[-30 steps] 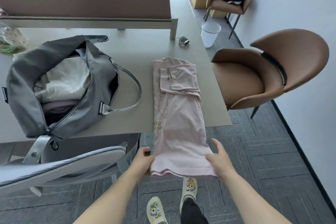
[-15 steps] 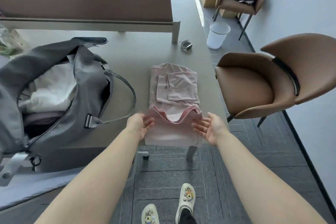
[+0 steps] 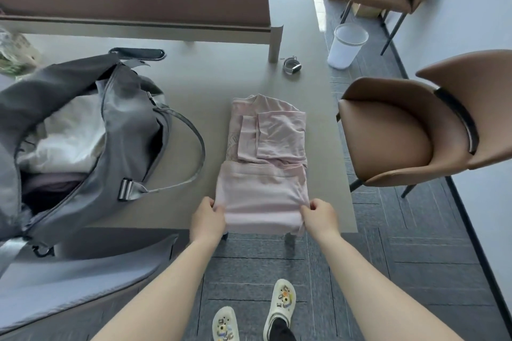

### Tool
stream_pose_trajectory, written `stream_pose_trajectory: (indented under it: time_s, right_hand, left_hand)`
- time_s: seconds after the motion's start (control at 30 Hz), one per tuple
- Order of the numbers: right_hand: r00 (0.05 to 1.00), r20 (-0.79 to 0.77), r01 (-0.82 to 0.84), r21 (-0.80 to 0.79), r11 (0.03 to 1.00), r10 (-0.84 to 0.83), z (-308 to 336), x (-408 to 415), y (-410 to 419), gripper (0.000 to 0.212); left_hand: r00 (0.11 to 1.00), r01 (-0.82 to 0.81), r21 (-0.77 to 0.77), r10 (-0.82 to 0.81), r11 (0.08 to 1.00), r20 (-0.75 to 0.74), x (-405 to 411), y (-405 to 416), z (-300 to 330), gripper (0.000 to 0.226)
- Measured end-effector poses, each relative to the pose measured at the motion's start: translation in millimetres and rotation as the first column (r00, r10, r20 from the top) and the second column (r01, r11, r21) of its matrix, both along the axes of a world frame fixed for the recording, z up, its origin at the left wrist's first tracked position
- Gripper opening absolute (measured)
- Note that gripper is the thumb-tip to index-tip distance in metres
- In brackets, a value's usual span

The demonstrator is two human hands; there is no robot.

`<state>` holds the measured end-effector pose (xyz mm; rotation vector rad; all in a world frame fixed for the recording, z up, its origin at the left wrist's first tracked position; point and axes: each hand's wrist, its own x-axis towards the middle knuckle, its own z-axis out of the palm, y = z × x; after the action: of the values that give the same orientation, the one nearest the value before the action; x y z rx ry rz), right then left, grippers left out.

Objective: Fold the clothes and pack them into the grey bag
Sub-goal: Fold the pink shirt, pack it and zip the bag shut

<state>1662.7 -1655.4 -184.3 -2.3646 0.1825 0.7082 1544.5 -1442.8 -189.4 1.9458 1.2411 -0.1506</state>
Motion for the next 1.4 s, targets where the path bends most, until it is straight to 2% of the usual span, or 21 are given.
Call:
stream_pose_trajectory:
  time_s: [0.1, 0.2, 0.3, 0.37, 0.4, 0.57, 0.73, 0.8, 0.87, 0.97, 1.03, 1.13, 1.17, 1.2, 1.23, 1.3, 1.37, 1.4]
  right_hand:
    - [0.987, -0.117, 0.12, 0.103, 0.987, -0.107, -2, -9, -7, 0.031]
    - [0.91, -0.308, 0.349, 0.212, 0.913, -0.276, 4, -19, -8, 0.015]
    - [0.86, -0.395, 0.452, 0.292, 0.843, -0.324, 10, -23, -6, 0.021]
    - [0.879, -0.339, 0.452, 0.373, 0.811, -0.335, 13, -24, -5, 0.025]
    - [0.899, -0.291, 0.422, 0.377, 0.825, -0.327, 12, -25, -4, 0.027]
    - [0.957, -0.139, 0.278, 0.205, 0.939, -0.253, 5, -45, -13, 0.025]
    - [0.96, -0.17, 0.26, 0.226, 0.939, -0.224, -3, -58, -19, 0.042]
    - [0.936, -0.155, 0.346, 0.265, 0.9, -0.315, -4, -60, -17, 0.044]
    - [0.894, -0.154, 0.447, 0.372, 0.814, -0.421, -3, -60, -13, 0.046]
    - [0.897, -0.127, 0.432, 0.459, 0.776, -0.424, 1, -57, -8, 0.05]
    - [0.924, -0.103, 0.374, 0.431, 0.821, -0.368, 4, -55, -8, 0.053]
    - [0.977, 0.088, 0.173, 0.19, 0.967, -0.192, 6, -58, -11, 0.057]
    - [0.978, 0.188, 0.064, 0.113, 0.992, -0.084, 6, -61, -12, 0.052]
    - [0.96, 0.277, -0.057, 0.053, 0.997, 0.04, 6, -64, -13, 0.046]
    - [0.925, 0.334, -0.187, -0.009, 0.982, 0.179, 5, -67, -12, 0.039]
    - [0.823, 0.329, -0.432, -0.164, 0.887, 0.462, 3, -71, -11, 0.037]
    - [0.73, 0.201, -0.581, -0.322, 0.748, 0.653, -1, -73, -9, 0.053]
    - [0.7, 0.144, -0.614, -0.377, 0.693, 0.699, -3, -72, -9, 0.062]
  left_hand:
    - [0.998, 0.023, -0.008, -0.024, 1.0, -0.052, -10, 0, -5, 0.016]
    - [0.995, 0.078, -0.033, -0.079, 0.996, -0.06, -9, 0, -3, 0.012]
    - [0.995, 0.099, -0.094, -0.098, 0.991, 0.018, -9, 1, 0, 0.026]
    - [0.993, 0.078, -0.097, -0.069, 0.992, 0.099, -10, 2, 4, 0.031]
    - [0.991, 0.081, -0.086, -0.071, 0.993, 0.117, -12, 3, 4, 0.033]
    - [0.993, 0.118, -0.073, -0.115, 0.99, 0.034, -25, 4, 3, 0.042]
    - [0.99, 0.132, -0.14, -0.124, 0.981, 0.071, -32, 0, 4, 0.055]
    - [0.99, 0.102, -0.211, -0.078, 0.972, 0.121, -32, 0, 3, 0.059]
    - [0.984, 0.04, -0.274, 0.009, 0.961, 0.176, -32, 1, 5, 0.058]
    - [0.98, 0.057, -0.232, -0.009, 0.971, 0.2, -29, 4, 8, 0.057]
    - [0.978, 0.137, -0.153, -0.109, 0.979, 0.178, -28, 3, 10, 0.057]
    - [0.962, 0.266, 0.009, -0.266, 0.964, 0.061, -31, 1, 12, 0.059]
    - [0.933, 0.357, 0.116, -0.359, 0.927, -0.006, -33, 1, 12, 0.06]
    - [0.877, 0.479, 0.23, -0.471, 0.847, -0.093, -35, 0, 10, 0.059]
    - [0.799, 0.6, 0.309, -0.572, 0.738, -0.185, -36, -1, 9, 0.059]
    - [0.626, 0.779, 0.311, -0.707, 0.545, -0.329, -37, -5, 4, 0.066]
    - [0.517, 0.856, 0.254, -0.748, 0.451, -0.416, -36, -8, -1, 0.082]
    - [0.497, 0.868, 0.247, -0.745, 0.431, -0.445, -34, -9, -4, 0.088]
